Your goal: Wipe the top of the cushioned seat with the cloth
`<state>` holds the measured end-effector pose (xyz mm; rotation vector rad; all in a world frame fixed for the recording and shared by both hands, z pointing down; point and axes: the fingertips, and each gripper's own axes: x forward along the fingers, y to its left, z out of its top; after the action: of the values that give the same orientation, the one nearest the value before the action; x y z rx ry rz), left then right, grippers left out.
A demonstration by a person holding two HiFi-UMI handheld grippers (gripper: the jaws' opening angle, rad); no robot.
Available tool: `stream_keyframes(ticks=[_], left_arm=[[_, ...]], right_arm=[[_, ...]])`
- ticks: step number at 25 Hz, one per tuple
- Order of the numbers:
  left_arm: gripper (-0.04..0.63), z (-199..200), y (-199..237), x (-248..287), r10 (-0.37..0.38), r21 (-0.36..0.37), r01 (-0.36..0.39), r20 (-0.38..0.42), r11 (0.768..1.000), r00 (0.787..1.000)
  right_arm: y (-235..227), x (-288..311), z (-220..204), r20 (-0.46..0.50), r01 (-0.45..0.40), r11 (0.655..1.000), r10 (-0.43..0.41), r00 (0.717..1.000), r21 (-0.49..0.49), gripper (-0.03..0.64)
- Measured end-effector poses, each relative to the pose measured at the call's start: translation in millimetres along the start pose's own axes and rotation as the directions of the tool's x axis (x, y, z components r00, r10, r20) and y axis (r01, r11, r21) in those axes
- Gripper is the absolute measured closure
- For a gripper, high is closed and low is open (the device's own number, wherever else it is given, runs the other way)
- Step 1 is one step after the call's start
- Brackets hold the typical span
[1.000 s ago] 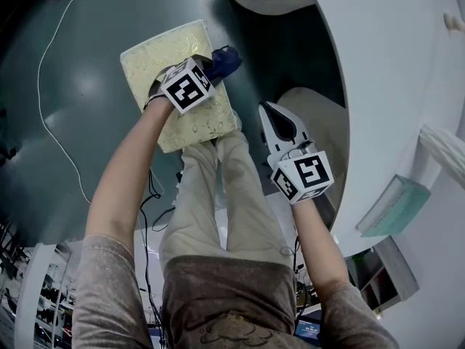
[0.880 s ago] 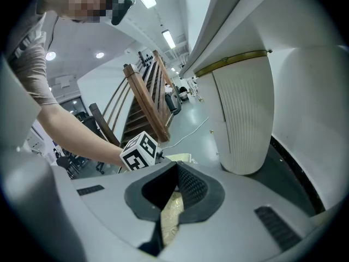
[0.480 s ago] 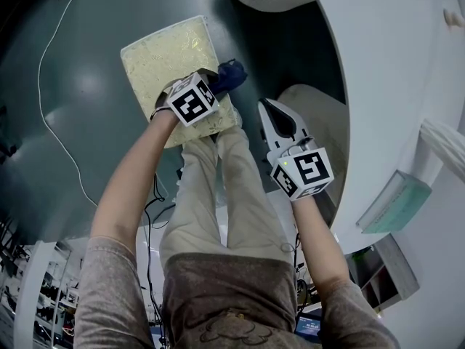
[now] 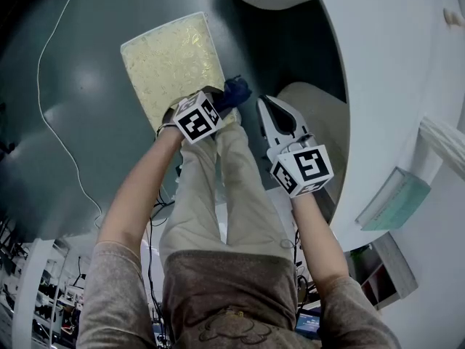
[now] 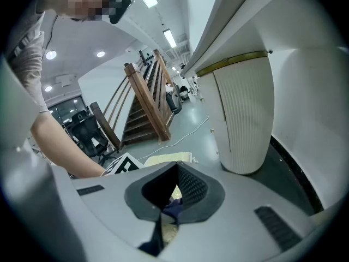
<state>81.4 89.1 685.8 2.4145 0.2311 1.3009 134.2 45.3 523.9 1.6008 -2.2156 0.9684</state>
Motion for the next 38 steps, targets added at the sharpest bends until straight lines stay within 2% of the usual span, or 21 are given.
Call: stream_keyframes(ticks=[3, 8, 16, 19, 21, 24, 27, 28, 32, 38], left_arm=[[0.509, -3.4, -10.6, 3.8, -0.005, 0.013, 0.005, -0.003, 1.000, 1.000], [0.509, -8.1, -24.3, 7.2, -0.032, -0.019, 0.032, 0.009, 0.999, 0.999], [0.509, -18.7, -48.8, 9.0, -0.090, -0.073, 0.096, 0.082, 0.993, 0.993], [0.509, -19.8, -62.9, -3.4, -0.098, -0.156, 0.119, 0.139, 0.980, 0.986], [0.509, -11.7, -62.9, -19.1, -0.049, -0.245, 0.105, 0.224, 0.964, 0.973], [0.509, 0.6, -60.6, -50.9, 0.058, -0.364, 0.067, 0.323, 0.929, 0.944], [0.509, 13.5, -66.3, -91.0, 0.156, -0.481, 0.060, 0.397, 0.874, 0.905], [0.509, 18.9, -67.1, -106.4, 0.187, -0.502, 0.051, 0.413, 0.863, 0.891], [0.509, 48.4, -61.6, -180.6, 0.296, -0.512, -0.022, 0.461, 0.859, 0.836], [0.509, 91.8, -43.4, -307.0, 0.428, -0.496, -0.140, 0.534, 0.857, 0.729]], right_arm=[[0.0, 0.6, 0.5, -0.004, 0.000, 1.000, 0.000, 1.000, -0.002, 0.612], [2.2, 0.3, 1.5, 0.000, -0.006, 1.000, 0.006, 1.000, -0.004, 0.612], [6.2, -2.0, 6.4, -0.013, -0.006, 1.000, 0.006, 1.000, -0.012, 0.612], [10.4, -4.2, 12.6, -0.013, -0.010, 1.000, 0.009, 1.000, -0.021, 0.612], [14.0, -5.3, 19.7, -0.005, -0.016, 0.999, 0.016, 1.000, -0.029, 0.612], [21.3, -11.7, 31.9, -0.003, -0.020, 0.999, 0.020, 1.000, -0.035, 0.611], [31.7, -26.2, 45.2, -0.009, -0.025, 0.999, 0.025, 1.000, -0.038, 0.611], [35.5, -30.7, 51.5, -0.007, -0.029, 0.999, 0.029, 1.000, -0.041, 0.612], [56.0, -44.8, 91.4, 0.024, -0.051, 0.996, 0.053, 0.998, -0.075, 0.611], [89.3, -54.7, 149.2, 0.058, -0.062, 0.990, 0.070, 0.996, -0.128, 0.612]])
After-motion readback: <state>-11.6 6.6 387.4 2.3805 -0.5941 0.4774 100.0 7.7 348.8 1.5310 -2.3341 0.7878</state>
